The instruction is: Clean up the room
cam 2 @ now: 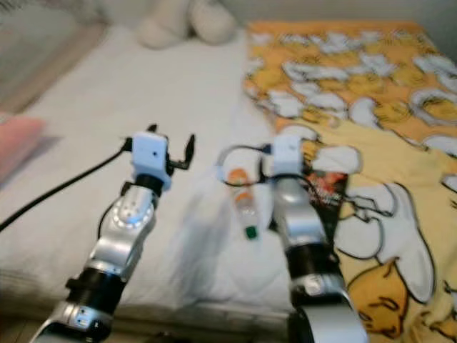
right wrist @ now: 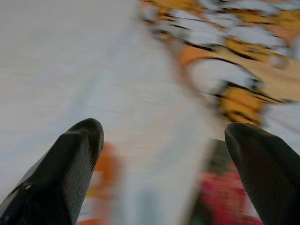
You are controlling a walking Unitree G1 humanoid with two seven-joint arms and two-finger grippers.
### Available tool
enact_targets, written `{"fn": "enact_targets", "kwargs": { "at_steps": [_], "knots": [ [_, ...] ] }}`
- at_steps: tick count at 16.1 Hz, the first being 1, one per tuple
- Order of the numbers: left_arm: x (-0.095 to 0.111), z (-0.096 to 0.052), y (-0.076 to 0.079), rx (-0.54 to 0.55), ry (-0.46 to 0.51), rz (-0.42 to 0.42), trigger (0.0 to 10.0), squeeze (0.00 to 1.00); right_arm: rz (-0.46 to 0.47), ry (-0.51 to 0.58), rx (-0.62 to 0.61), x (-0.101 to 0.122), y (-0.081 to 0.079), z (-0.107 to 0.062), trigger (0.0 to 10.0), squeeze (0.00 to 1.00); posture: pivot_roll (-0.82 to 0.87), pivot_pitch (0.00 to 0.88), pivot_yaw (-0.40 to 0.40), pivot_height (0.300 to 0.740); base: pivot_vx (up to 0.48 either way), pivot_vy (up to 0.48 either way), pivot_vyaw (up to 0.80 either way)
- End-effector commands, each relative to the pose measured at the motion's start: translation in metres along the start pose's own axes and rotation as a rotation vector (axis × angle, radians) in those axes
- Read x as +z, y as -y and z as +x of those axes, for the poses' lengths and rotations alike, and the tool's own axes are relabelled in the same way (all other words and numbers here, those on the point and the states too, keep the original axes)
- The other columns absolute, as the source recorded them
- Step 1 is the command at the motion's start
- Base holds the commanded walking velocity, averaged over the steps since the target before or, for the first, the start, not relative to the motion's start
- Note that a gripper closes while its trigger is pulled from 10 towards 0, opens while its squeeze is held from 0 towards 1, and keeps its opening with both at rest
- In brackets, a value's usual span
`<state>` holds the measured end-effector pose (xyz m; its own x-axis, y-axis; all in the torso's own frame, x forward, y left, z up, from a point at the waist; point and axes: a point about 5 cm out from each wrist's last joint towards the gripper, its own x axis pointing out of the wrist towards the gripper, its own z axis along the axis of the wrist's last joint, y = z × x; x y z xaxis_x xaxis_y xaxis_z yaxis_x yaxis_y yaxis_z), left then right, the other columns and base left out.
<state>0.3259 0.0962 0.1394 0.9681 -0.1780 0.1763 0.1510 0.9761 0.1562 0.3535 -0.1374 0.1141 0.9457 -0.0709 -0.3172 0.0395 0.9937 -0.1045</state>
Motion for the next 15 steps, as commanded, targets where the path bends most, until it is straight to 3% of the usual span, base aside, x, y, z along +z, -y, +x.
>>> {"fn": "enact_targets", "kwargs": {
  "at_steps": [1,3,5,6,7,9,11,12,14,15],
  "knots": [
    [0.002,0.0,-0.006,0.025,0.001,0.027,10.0,0.0,0.029,-0.02,0.006,0.005,-0.001,0.001,10.0,0.0,-0.15,0.03,0.075,0.731,0.0,0.0,0.0],
    [0.001,-0.002,-0.007,0.035,-0.02,0.032,10.0,0.0,0.072,-0.085,0.098,0.008,-0.017,0.004,10.0,0.0,-0.14,0.032,0.068,0.731,0.0,0.0,0.0],
    [0.007,-0.002,-0.001,-0.011,-0.008,0.017,10.0,0.0,0.104,-0.138,0.099,-0.001,-0.017,0.007,10.0,0.0,-0.13,0.037,0.06,0.731,0.0,0.0,0.0],
    [0.019,-0.004,0.007,-0.087,0.063,0.044,10.0,0.0,0.115,-0.167,0.086,-0.008,-0.015,0.009,10.0,0.0,-0.13,0.04,0.059,0.731,0.0,0.0,0.0],
    [0.03,-0.008,0.019,-0.189,0.12,0.01,10.0,0.0,0.135,-0.212,0.071,-0.018,-0.011,0.011,10.0,0.0,-0.13,0.043,0.059,0.731,0.0,0.0,0.0],
    [0.037,-0.01,0.023,-0.266,0.144,0.009,10.0,0.0,0.138,-0.243,0.057,-0.024,-0.006,0.014,10.0,0.0,-0.13,0.049,0.061,0.731,0.0,0.0,0.0],
    [0.039,-0.01,0.017,-0.25,0.143,0.008,10.0,0.0,0.075,-0.187,0.017,-0.017,0.001,0.016,10.0,0.0,-0.13,0.055,0.063,0.731,0.0,0.0,0.0],
    [0.033,-0.01,0.007,-0.178,0.116,-0.027,10.0,0.0,-0.035,0.065,-0.059,0.015,0.008,0.013,10.0,0.0,-0.13,0.057,0.068,0.731,0.0,0.0,0.0],
    [0.03,-0.013,0.001,-0.126,0.098,-0.067,10.0,0.0,-0.086,0.098,-0.064,0.014,0.004,0.007,10.0,0.0,-0.14,0.06,0.07,0.731,0.0,0.0,0.0],
    [0.034,-0.017,-0.001,-0.105,0.13,-0.065,10.0,0.0,-0.055,0.022,-0.049,-0.005,0.001,0.007,10.0,0.0,-0.13,0.062,0.072,0.731,0.0,0.0,0.0]
  ]
}}
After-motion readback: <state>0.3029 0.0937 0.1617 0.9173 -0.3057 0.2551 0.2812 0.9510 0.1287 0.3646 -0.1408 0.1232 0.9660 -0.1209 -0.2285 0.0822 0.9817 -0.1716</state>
